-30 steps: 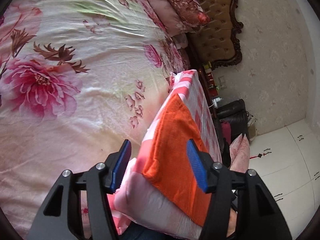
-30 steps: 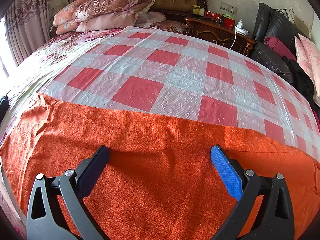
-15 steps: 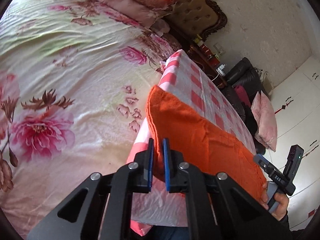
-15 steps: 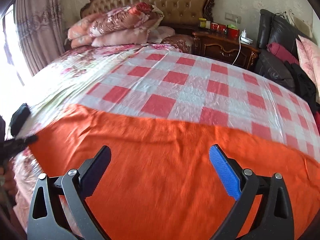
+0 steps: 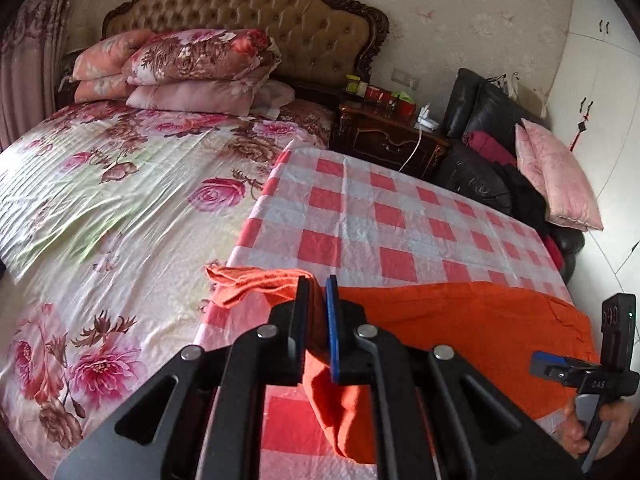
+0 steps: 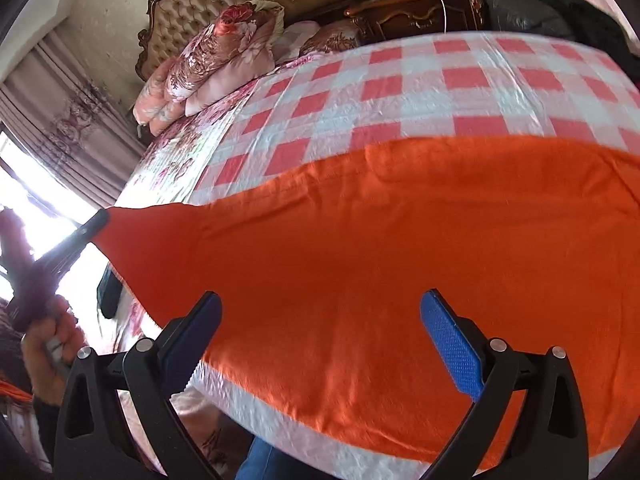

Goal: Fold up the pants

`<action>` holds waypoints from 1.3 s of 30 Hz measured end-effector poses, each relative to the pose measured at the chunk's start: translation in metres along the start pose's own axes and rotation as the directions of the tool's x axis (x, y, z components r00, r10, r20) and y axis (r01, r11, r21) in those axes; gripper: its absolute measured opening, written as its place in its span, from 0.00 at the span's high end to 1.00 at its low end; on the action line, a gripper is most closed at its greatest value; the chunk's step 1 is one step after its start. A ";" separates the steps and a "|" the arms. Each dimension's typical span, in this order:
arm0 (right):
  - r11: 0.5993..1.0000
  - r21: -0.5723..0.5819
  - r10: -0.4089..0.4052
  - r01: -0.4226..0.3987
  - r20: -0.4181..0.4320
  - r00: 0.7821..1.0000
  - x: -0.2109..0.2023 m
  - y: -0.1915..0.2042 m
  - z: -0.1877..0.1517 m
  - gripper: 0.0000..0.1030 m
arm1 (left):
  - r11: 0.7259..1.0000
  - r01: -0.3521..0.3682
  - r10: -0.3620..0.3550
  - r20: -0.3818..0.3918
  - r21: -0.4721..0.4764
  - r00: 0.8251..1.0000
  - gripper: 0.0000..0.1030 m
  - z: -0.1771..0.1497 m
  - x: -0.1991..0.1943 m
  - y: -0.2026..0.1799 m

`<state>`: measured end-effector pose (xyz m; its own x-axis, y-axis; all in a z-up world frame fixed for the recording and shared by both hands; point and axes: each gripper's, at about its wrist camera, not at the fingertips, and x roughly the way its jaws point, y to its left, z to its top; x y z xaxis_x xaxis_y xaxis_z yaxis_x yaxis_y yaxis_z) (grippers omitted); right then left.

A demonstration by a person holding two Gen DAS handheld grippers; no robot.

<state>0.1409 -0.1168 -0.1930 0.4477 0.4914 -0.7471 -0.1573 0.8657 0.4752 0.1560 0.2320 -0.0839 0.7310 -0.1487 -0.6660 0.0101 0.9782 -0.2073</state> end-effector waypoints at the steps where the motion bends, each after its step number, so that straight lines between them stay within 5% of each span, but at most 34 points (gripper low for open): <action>1: 1.000 0.016 0.016 -0.015 -0.007 1.000 0.000 -0.006 -0.001 0.06 | 1.000 0.006 -0.006 -0.004 -0.003 1.000 0.92 0.001 0.000 0.000; 6: 0.992 0.096 0.078 -0.078 0.009 0.997 -0.010 -0.024 0.011 0.06 | 0.992 -0.073 0.073 0.004 0.106 0.997 0.92 -0.001 0.000 -0.042; 9: 0.985 0.133 0.099 -0.107 0.061 0.993 -0.031 -0.039 0.020 0.06 | 0.948 -0.137 0.137 0.020 0.288 0.990 0.92 -0.013 0.011 -0.110; 12: 0.970 0.225 0.058 -0.090 0.145 0.988 -0.063 -0.074 0.028 0.06 | 0.830 -0.164 0.167 0.044 0.533 0.985 0.92 -0.057 0.031 -0.201; 16: 0.950 0.309 -0.001 -0.051 0.166 0.986 -0.089 -0.118 0.026 0.06 | 0.629 -0.177 0.169 0.089 0.757 0.982 0.92 -0.149 0.057 -0.290; 18: 0.945 0.324 -0.010 -0.037 0.141 0.990 -0.092 -0.132 0.020 0.06 | 0.576 -0.173 0.166 0.093 0.799 0.982 0.92 -0.183 0.065 -0.306; 21: 0.944 0.328 0.004 -0.035 0.095 0.995 -0.085 -0.141 0.010 0.06 | 0.572 -0.179 0.165 0.101 0.800 0.981 0.93 -0.212 0.068 -0.312; 27: 0.945 0.302 0.132 -0.128 0.008 0.991 -0.050 -0.121 0.017 0.06 | 0.629 -0.194 0.136 0.139 0.753 0.981 0.93 -0.207 0.059 -0.299; 33: 0.945 0.259 0.235 -0.198 -0.120 0.964 0.000 -0.080 0.039 0.06 | 0.660 -0.188 0.115 0.150 0.727 0.982 0.93 -0.199 0.044 -0.293; 39: 0.943 0.243 0.282 -0.228 -0.219 0.934 0.036 -0.046 0.050 0.17 | 0.687 -0.184 0.100 0.160 0.703 0.982 0.93 -0.189 0.029 -0.285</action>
<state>0.2081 -0.1436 -0.2191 0.1811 0.7240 -0.6656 -0.0367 0.6813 0.7311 0.0452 -0.0788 -0.1800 0.8279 -0.0249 -0.5604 0.3518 0.8012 0.4841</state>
